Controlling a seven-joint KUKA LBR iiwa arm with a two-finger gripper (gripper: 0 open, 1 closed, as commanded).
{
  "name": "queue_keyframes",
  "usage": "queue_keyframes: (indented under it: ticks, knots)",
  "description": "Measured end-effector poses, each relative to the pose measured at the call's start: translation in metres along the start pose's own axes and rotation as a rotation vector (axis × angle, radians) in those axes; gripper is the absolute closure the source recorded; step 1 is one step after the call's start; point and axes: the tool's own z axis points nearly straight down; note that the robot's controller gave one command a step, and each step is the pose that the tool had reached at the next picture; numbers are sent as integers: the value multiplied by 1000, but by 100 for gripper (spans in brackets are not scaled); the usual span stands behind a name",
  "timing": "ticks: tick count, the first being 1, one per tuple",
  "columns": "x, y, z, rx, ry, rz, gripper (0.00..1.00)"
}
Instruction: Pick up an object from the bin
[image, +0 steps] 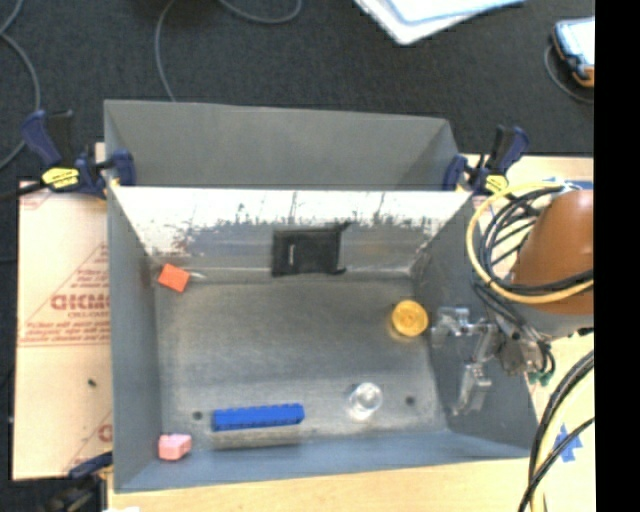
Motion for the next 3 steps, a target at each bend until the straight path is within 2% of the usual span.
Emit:
queue_keyframes:
  ticks: [1, 2, 3]
  knots:
    - [-2, 1, -4, 2, -8, -5, 0]
    - [-21, -10, 66, 0, 3, -1, 0]
    - [-54, -4, 74, 2, -14, 24, 0]
